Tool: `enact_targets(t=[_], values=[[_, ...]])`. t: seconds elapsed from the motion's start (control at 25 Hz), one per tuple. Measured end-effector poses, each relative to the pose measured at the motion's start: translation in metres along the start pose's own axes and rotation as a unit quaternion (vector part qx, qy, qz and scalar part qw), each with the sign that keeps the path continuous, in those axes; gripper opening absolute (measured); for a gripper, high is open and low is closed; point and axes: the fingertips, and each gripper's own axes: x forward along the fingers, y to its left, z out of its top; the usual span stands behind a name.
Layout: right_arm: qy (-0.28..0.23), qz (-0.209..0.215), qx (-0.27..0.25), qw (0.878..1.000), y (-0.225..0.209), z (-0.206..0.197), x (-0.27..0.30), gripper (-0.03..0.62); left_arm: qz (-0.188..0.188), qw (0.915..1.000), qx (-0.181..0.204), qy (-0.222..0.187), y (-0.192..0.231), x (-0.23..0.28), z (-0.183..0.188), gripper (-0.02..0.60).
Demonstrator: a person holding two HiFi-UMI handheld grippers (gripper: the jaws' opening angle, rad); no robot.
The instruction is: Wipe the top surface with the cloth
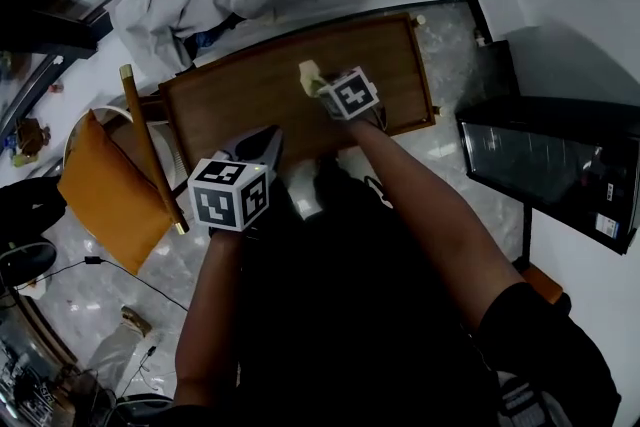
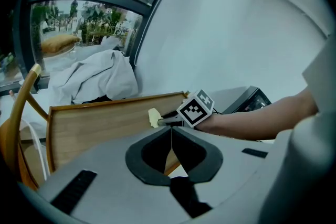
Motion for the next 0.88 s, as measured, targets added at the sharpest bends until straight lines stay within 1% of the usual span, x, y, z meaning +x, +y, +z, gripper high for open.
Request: enact_targets(t=[0.24,0.36,0.44,0.76,0.88], values=[[-0.008,-0.026,0.023,0.999,-0.047,-0.015,-0.024,0.081,-0.011,0.9999,0.004,0.006,-0.023,0.026,0.004,0.014],[-0.005,-0.047,0.047,0.998,-0.077,-0.027,-0.039,0.109,-0.016,0.9998,0.004,0.006,-0.037,0.04,0.006,0.014],[-0.006,-0.05,0.057,0.997,-0.091,-0.032,-0.047,0.118,-0.019,0.9998,0.004,0.007,-0.044,0.047,0.006,0.014],[-0.006,-0.1,0.031,0.994,-0.137,-0.044,-0.074,0.117,-0.015,0.9998,0.006,0.011,-0.055,0.056,0.004,0.014],[-0.004,-0.123,0.042,0.991,-0.153,-0.048,-0.083,0.117,-0.015,0.9998,0.005,0.014,-0.058,0.059,0.004,0.014]])
